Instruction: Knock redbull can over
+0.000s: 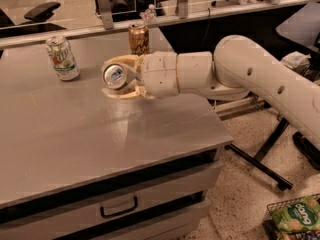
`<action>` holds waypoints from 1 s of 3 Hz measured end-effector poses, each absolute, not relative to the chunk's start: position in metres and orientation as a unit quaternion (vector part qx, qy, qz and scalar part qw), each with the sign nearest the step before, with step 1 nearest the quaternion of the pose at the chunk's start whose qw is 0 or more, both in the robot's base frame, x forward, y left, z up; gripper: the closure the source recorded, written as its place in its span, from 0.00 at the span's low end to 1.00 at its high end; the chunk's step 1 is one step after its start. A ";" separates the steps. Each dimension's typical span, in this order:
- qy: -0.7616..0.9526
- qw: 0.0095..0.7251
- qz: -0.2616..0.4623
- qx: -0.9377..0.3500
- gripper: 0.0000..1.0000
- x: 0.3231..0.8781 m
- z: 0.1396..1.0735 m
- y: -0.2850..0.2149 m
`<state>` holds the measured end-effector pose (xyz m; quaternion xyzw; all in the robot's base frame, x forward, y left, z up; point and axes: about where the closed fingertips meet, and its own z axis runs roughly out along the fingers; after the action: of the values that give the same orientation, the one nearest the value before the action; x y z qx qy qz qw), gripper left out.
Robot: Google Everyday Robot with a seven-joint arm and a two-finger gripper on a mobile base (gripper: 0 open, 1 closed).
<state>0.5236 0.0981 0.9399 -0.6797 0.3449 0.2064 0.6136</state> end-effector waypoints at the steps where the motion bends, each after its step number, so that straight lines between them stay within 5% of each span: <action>1: 0.321 0.611 0.184 -0.700 1.00 0.518 0.942 0.102; 3: 0.248 0.491 0.086 -0.830 1.00 0.496 0.923 0.113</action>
Offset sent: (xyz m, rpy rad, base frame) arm -0.0287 0.0082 -0.0165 -0.5004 -0.3435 0.1335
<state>0.4957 0.1132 0.9232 -0.8304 0.2483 0.0858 0.4914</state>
